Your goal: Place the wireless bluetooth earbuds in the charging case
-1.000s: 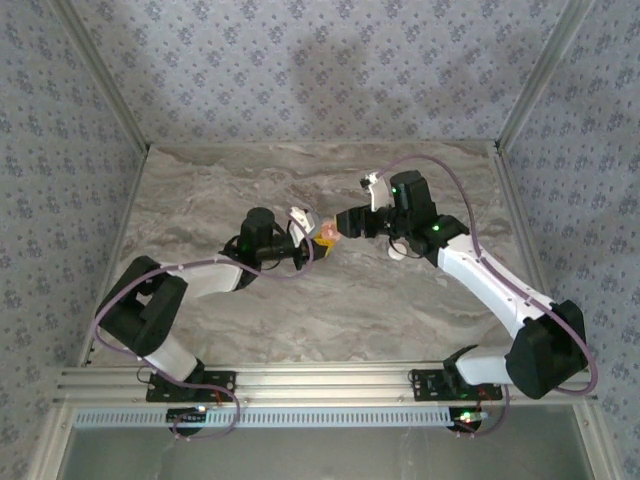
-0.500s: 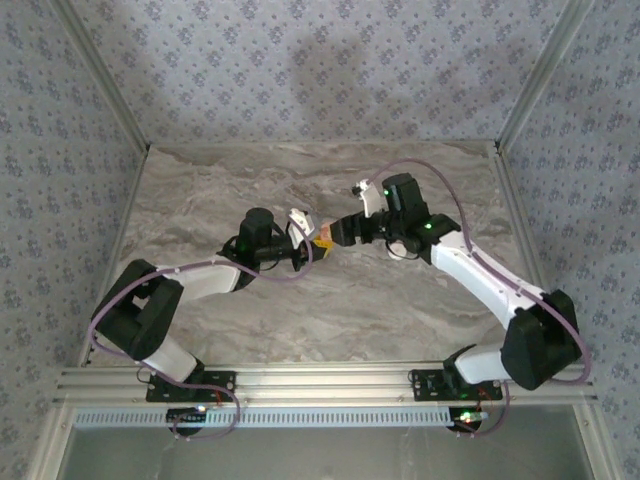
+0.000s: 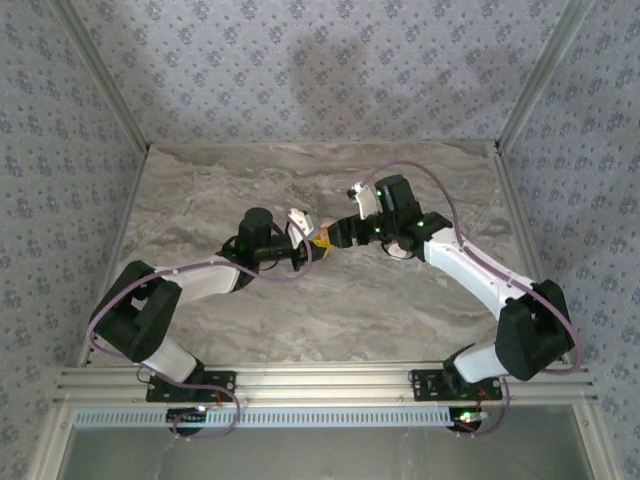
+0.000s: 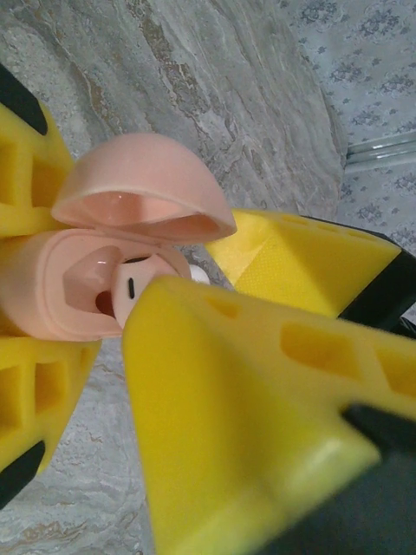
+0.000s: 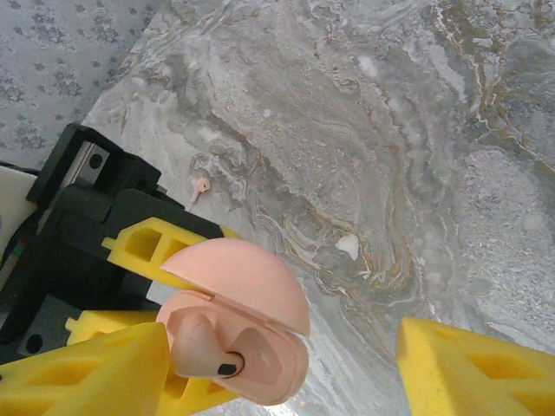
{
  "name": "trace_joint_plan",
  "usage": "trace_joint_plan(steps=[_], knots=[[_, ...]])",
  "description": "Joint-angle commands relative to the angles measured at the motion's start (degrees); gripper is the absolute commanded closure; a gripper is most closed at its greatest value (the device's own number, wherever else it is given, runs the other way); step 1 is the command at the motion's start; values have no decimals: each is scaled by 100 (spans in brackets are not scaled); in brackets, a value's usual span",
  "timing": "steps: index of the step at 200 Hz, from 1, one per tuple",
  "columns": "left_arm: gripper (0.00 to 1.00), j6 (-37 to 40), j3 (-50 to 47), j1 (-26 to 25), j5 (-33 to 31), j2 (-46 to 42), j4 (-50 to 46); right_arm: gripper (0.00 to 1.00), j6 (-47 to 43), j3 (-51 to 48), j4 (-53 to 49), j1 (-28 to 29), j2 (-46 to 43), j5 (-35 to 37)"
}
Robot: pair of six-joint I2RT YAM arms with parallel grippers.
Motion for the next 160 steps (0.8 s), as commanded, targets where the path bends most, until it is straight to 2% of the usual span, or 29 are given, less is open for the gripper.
trace_joint_plan(steps=[1, 160], knots=[[95, 75, -28, -37, 212, -244, 16, 30, 151, 224, -117, 0, 99, 130], [96, 197, -32, -44, 59, -485, -205, 37, 524, 262, -463, -49, -37, 595]])
